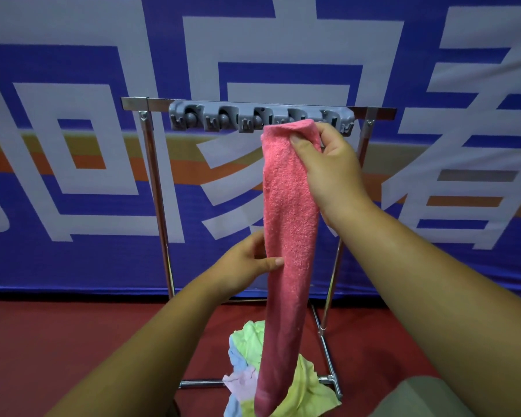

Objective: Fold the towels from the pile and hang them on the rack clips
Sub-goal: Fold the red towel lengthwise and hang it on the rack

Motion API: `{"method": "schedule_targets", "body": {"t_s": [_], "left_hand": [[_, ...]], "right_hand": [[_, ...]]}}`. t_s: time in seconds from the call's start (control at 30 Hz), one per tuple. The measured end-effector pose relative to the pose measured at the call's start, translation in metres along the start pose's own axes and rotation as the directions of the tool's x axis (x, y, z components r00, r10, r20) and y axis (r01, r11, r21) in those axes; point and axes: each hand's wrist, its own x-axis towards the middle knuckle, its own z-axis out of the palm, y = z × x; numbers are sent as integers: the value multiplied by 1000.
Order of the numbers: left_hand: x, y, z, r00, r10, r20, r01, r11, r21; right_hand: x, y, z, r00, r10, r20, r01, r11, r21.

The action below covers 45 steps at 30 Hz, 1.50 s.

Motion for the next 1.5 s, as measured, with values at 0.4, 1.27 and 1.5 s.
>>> {"method": "schedule_targets", "body": {"t_s": [0.4,1.27,1.5], "left_hand": [[-25,-11,0,966,-122,227,147,985,-94],[7,-64,-36,864,-496,-88,401,783,-476],[3,-110,-28,814,-580,19,540,745,-392]], "right_hand": [[15,23,-8,943,307,-126,-262,921,288],[-108,205,33,617,680,397,-782,588,209],[-110,252,40,656,678,331,-748,527,402]]}}
